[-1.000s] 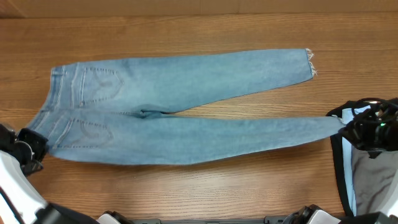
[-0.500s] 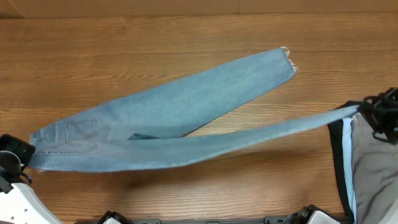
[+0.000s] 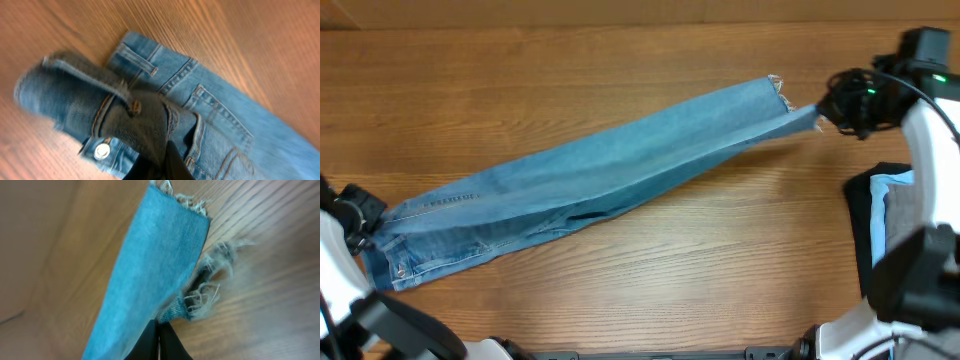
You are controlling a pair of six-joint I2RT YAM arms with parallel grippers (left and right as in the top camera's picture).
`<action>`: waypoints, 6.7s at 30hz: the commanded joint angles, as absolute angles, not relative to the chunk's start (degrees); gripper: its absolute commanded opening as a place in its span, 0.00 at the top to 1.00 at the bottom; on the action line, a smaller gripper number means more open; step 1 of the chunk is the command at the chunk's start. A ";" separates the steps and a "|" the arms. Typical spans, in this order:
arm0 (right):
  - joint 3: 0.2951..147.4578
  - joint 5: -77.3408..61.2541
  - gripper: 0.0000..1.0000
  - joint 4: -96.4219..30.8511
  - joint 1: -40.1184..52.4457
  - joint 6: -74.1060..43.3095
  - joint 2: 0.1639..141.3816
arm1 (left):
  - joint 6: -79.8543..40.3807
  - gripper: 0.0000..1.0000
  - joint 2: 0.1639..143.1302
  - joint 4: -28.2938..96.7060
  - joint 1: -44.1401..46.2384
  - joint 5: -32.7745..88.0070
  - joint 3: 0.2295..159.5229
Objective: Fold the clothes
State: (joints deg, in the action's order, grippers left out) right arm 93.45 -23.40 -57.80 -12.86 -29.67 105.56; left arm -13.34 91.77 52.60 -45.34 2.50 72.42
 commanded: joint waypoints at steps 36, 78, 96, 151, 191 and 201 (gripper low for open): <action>99.24 -11.51 0.96 -69.78 -22.26 -27.59 102.45 | -16.36 0.96 97.08 60.58 -42.78 -16.12 73.23; 99.33 -13.54 0.95 -25.34 -6.59 -35.66 123.61 | -14.00 0.91 107.72 47.44 -29.65 -6.87 79.48; 99.33 -13.58 0.96 -22.74 -6.59 -35.64 123.63 | -19.75 0.89 107.74 48.36 -30.96 -5.34 83.05; 100.36 -4.32 0.96 -58.06 -13.43 -27.44 123.00 | -2.55 0.41 103.74 64.49 -26.85 14.28 72.38; 93.97 -15.62 0.25 -62.46 -13.63 -10.11 113.14 | 0.34 0.42 103.77 56.58 -29.80 20.60 67.72; 93.97 -19.51 0.24 -50.54 -20.23 -5.50 127.50 | 2.59 0.35 103.77 56.07 -22.04 20.38 67.72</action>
State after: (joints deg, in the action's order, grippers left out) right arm 94.08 -18.00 -50.98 -20.58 -6.66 124.95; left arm 0.89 105.43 56.03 -22.55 19.42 67.94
